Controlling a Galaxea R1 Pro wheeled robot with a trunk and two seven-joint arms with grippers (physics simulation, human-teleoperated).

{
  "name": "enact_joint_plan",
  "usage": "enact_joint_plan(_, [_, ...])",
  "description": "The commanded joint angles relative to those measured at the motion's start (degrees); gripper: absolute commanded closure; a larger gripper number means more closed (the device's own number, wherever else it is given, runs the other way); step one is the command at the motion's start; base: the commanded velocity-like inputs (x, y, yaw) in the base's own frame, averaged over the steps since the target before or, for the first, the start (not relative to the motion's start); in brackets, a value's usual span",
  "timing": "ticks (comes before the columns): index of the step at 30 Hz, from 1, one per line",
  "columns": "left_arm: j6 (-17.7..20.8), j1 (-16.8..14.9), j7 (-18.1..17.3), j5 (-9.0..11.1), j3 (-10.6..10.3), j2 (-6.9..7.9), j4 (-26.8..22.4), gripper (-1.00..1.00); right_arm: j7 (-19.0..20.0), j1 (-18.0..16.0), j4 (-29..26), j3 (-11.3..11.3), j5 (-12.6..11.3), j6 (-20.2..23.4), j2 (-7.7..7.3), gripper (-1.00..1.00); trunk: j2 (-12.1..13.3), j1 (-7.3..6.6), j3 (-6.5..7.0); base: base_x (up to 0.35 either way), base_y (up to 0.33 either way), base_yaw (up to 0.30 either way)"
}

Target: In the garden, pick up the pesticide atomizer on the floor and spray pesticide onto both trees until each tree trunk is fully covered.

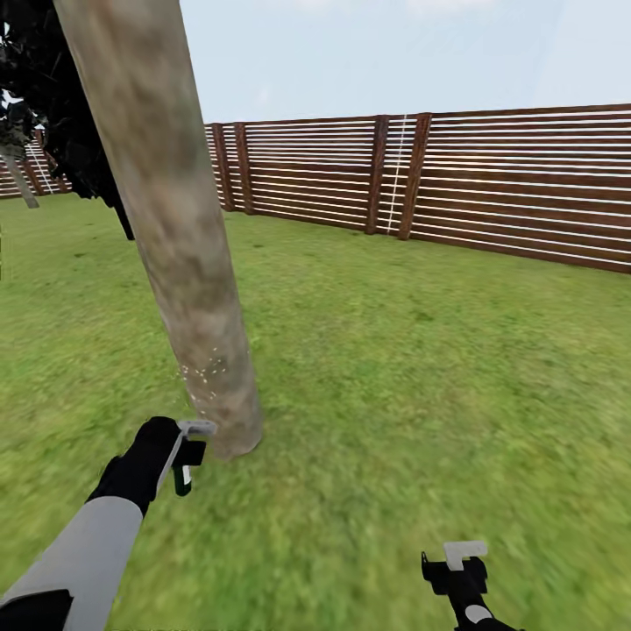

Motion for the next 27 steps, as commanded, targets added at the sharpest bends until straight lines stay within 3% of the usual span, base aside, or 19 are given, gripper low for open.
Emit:
enact_joint_plan(1, [-1.0, 0.0, -0.5, -1.1, 0.1, -0.58, 0.3, 1.0, -0.1, 0.0, 0.0, 0.5, -0.5, -0.1, 0.0, -1.0, 0.0, -0.01, -0.05, 0.0, 0.0, 0.032])
enact_joint_plan(2, [-2.4, 0.0, -0.4, -1.2, 0.2, -1.67, 1.0, 1.0, -0.1, 0.0, 0.0, 0.5, -0.4, -0.1, 0.0, -1.0, 0.0, -0.01, -0.05, 0.0, 0.0, 0.013])
enact_joint_plan(4, [-5.2, 0.4, 0.3, -1.2, 0.3, -2.22, 4.0, 1.0, -0.1, 0.0, 0.0, 0.5, -0.5, -0.1, 0.0, -1.0, 0.0, -0.01, -0.05, 0.0, 0.0, 0.005])
enact_joint_plan(6, [-12.3, 0.6, 4.9, -1.1, 0.5, -2.08, 11.2, 1.0, -0.1, 0.0, 0.0, 0.5, -0.5, -0.2, 0.0, -1.0, 0.0, -0.01, -0.05, 0.0, 0.0, 0.001])
enact_joint_plan(7, [-13.6, 0.6, 7.0, -0.9, 0.5, -2.06, 13.1, 1.0, -0.1, 0.0, 0.0, 0.5, -0.5, -0.2, 0.0, -1.0, 0.0, -0.01, -0.05, 0.0, 0.0, 0.0])
enact_joint_plan(10, [-14.2, 0.6, 7.9, 0.3, 0.7, -2.22, 14.3, 1.0, -0.1, 0.0, 0.0, 0.5, -0.5, -0.2, 0.0, -1.0, 0.0, -0.01, -0.05, 0.012, 0.0, 0.0])
enact_joint_plan(12, [-14.3, 0.6, 8.2, 6.3, 0.7, -2.3, 14.5, 1.0, -0.1, 0.0, 0.0, 0.5, -0.4, -0.2, 0.0, -1.0, 0.0, -0.01, -0.05, 0.148, -0.081, 0.0])
enact_joint_plan(14, [-14.5, 0.7, 8.4, 9.6, 0.7, -1.89, 14.7, 1.0, -0.1, 0.0, 0.0, 0.5, -0.4, -0.1, 0.0, -1.0, 0.0, -0.01, -0.05, 0.217, -0.15, 0.0])
enact_joint_plan(21, [-14.0, 1.7, 10.4, 10.6, 0.6, -1.45, 13.9, 1.0, -0.1, 0.0, 0.0, 0.5, -0.4, -0.1, 0.0, -1.0, 0.0, -0.01, -0.05, 0.001, -0.224, 0.007])
enact_joint_plan(27, [-14.0, 2.0, 12.9, 10.8, 0.7, 1.24, 14.5, 1.0, -0.1, 0.0, 0.0, 0.5, -0.4, -0.1, 0.0, -1.0, 0.0, -0.01, -0.05, -0.01, -0.019, 0.237])
